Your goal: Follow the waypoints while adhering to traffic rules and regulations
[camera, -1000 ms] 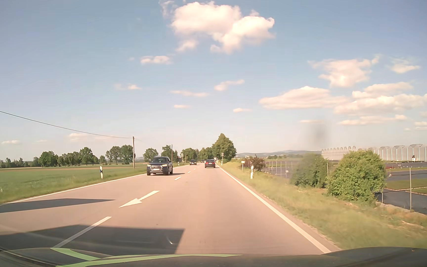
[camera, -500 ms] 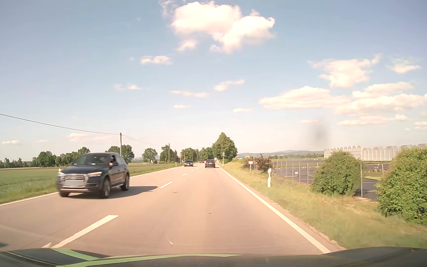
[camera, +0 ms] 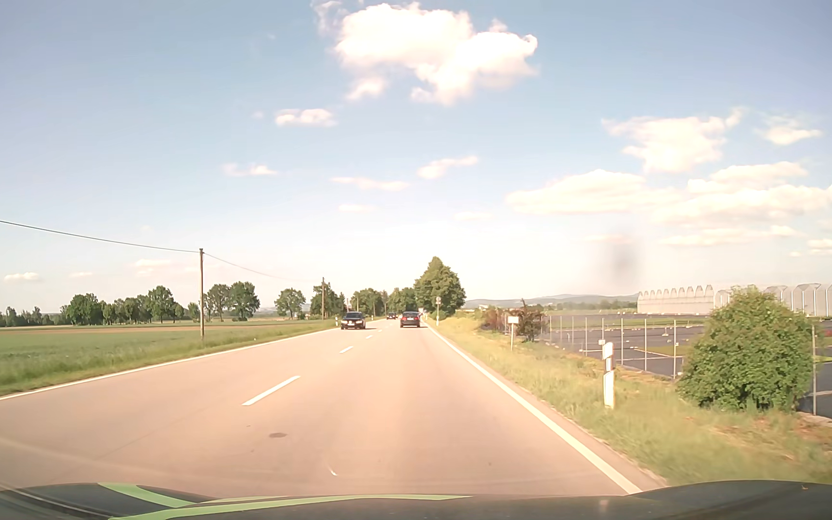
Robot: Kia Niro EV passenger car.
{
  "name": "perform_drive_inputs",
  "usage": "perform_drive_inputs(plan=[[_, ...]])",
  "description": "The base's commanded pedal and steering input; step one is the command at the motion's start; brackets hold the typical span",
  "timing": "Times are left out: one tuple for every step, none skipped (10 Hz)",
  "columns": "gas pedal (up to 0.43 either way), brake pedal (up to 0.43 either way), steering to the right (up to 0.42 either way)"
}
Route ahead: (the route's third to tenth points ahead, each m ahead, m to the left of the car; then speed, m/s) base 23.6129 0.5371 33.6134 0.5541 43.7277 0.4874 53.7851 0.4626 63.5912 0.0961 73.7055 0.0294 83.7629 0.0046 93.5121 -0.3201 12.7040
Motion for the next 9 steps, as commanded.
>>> perform_drive_inputs(plan=[[0.118,0.000,-0.003],[0.118,0.000,-0.003],[0.118,0.000,-0.003],[0.118,0.000,-0.003],[0.118,0.000,-0.003],[0.118,0.000,-0.003],[0.118,0.000,-0.003],[0.130,0.000,-0.003],[0.130,0.000,-0.003]])
